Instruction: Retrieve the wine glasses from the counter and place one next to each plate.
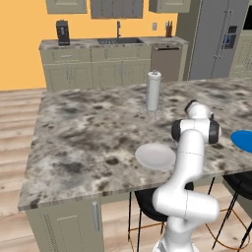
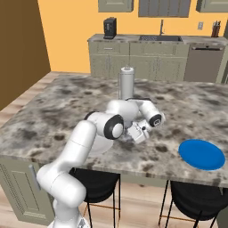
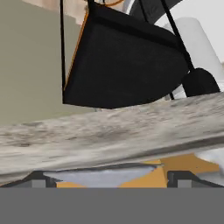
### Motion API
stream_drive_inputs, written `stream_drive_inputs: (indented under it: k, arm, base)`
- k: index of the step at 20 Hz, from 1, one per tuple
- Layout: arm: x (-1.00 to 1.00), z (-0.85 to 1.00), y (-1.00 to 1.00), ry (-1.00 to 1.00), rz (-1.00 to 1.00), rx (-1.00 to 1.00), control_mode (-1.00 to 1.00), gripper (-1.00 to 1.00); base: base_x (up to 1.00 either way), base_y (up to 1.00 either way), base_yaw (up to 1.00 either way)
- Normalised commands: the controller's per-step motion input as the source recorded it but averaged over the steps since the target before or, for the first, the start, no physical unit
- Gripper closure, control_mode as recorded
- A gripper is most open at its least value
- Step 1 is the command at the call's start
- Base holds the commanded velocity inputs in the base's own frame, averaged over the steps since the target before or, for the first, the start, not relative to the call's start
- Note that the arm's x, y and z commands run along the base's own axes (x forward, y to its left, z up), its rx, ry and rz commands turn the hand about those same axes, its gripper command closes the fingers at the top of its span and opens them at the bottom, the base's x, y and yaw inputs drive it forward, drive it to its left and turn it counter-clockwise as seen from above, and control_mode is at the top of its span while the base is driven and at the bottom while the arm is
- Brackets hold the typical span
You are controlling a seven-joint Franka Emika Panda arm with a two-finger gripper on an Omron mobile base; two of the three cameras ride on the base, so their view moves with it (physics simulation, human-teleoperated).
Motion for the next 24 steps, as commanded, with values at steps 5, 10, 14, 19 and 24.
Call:
stream_drive_inputs:
  k: [5, 10, 14, 19, 24]
  arm:
    - [-0.33, -0.37, -0.24, -0.15, 0.02, -0.04, -1.0, -1.0]
    - [0.94, -0.29, 0.03, -0.13, 0.0, 0.0, -1.0, -1.0]
    - [0.44, -0.03, -0.43, -0.04, 0.0, 0.0, -1.0, -1.0]
    - [0.11, -0.01, -0.29, 0.0, 0.0, 0.0, -1.0, -1.0]
    - [0.0, 0.0, -0.22, 0.0, 0.0, 0.0, -1.0, -1.0]
  base:
    - [0.0, 0.0, 0.0]
    - [0.0, 0.0, 0.0]
    - [0.0, 0.0, 0.0]
    - [0.0, 0.0, 0.0]
    - [0.0, 0.0, 0.0]
